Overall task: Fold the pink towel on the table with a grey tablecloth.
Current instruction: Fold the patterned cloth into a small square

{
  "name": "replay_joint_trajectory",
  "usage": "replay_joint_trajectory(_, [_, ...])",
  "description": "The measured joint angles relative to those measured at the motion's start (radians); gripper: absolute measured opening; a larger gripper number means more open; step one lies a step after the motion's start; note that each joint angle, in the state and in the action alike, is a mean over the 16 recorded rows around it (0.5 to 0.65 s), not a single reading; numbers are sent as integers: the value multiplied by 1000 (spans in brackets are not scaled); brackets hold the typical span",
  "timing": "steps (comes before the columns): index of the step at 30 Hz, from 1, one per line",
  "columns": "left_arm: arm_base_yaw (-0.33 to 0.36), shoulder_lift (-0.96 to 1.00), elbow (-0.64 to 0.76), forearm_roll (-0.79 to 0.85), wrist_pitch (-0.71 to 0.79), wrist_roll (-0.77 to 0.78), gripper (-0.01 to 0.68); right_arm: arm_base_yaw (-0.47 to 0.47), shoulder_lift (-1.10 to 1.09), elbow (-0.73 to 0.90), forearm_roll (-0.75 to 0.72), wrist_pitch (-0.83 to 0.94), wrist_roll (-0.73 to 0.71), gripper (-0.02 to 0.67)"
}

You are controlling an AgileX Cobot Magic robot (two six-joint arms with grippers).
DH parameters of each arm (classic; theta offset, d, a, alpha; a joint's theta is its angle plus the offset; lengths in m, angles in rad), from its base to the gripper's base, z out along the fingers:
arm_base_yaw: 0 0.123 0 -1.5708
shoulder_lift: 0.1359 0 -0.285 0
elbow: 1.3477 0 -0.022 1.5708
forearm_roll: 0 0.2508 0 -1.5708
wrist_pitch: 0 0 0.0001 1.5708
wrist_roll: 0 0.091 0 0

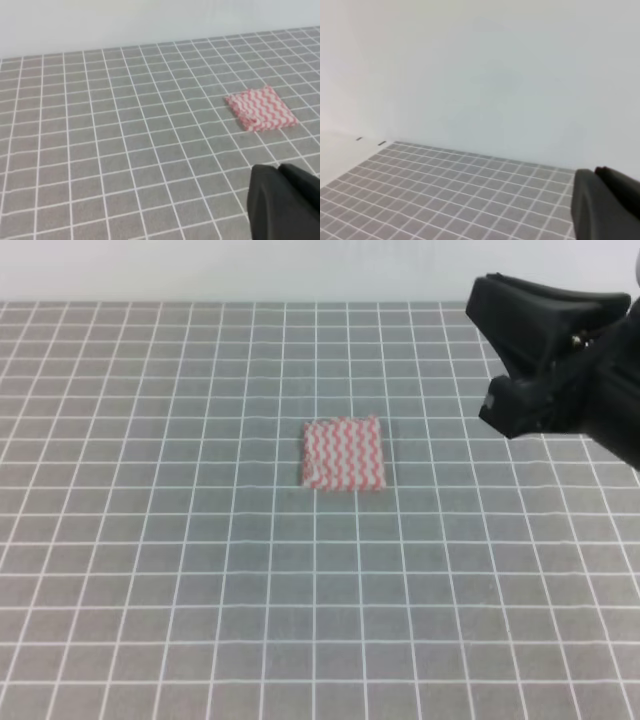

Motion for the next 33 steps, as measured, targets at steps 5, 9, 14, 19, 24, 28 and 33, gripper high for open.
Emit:
replay_joint_trajectory(5, [0, -1, 0, 0, 11, 0, -2, 14, -11, 32, -2, -50, 1, -16])
replay_joint_trajectory(9, [0, -1, 0, -1, 16, 0, -2, 13, -11, 38, -1, -62, 2, -16])
replay_joint_trajectory(14, [0, -5, 0, -1, 20, 0, -2, 13, -11, 39, 0, -59, 1, -16])
replay_joint_trajectory(19, [0, -5, 0, -1, 22, 0, -2, 13, -11, 39, 0, -27, 1, -16])
replay_joint_trajectory(24, [0, -2, 0, -1, 23, 0, -2, 13, -11, 39, 0, 15, 1, -16])
replay_joint_trajectory(28, [0, 0, 0, 0, 22, 0, -2, 13, -11, 39, -1, 40, 1, -16])
replay_joint_trajectory(33, [0, -1, 0, -1, 23, 0, -2, 13, -11, 39, 0, 55, 1, -16])
